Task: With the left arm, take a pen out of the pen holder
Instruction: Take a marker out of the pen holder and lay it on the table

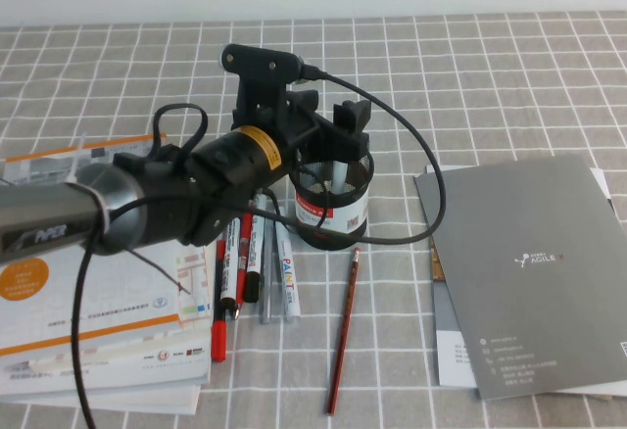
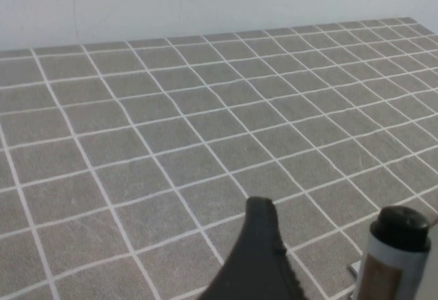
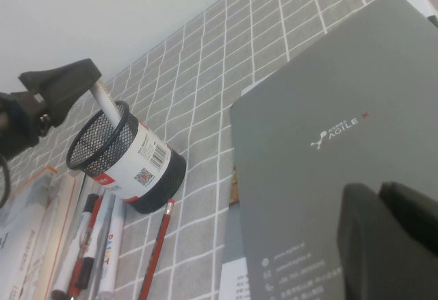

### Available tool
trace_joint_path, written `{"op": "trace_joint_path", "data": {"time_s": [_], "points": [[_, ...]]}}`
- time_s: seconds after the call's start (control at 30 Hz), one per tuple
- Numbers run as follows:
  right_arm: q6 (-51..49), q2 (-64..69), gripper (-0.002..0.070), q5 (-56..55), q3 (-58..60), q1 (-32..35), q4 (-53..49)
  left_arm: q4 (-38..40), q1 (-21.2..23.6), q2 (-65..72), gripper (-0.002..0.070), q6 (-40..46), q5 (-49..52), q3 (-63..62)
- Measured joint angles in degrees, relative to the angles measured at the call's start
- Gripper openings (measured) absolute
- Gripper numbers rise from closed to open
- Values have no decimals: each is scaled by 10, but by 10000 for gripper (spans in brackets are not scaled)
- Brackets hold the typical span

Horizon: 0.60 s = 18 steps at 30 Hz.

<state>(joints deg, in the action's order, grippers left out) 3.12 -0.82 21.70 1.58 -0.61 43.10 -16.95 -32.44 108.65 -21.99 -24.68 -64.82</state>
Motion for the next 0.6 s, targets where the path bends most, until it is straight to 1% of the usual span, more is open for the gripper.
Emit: {"op": "trace_joint_path", "data": {"time_s": [0.33,0.4,0.47,0.6], "points": [[0,0,-13,0,0,0,0,-18,0,23,506,-25,0,-20],[0,0,-13,0,0,0,0,-19,0,23,493,-30,0,-20],[0,0,-13,0,0,0,0,-19,0,23,449,-34,1,-20],[0,0,-13,0,0,0,0,-23,1,23,318,-41,11,-21]]}}
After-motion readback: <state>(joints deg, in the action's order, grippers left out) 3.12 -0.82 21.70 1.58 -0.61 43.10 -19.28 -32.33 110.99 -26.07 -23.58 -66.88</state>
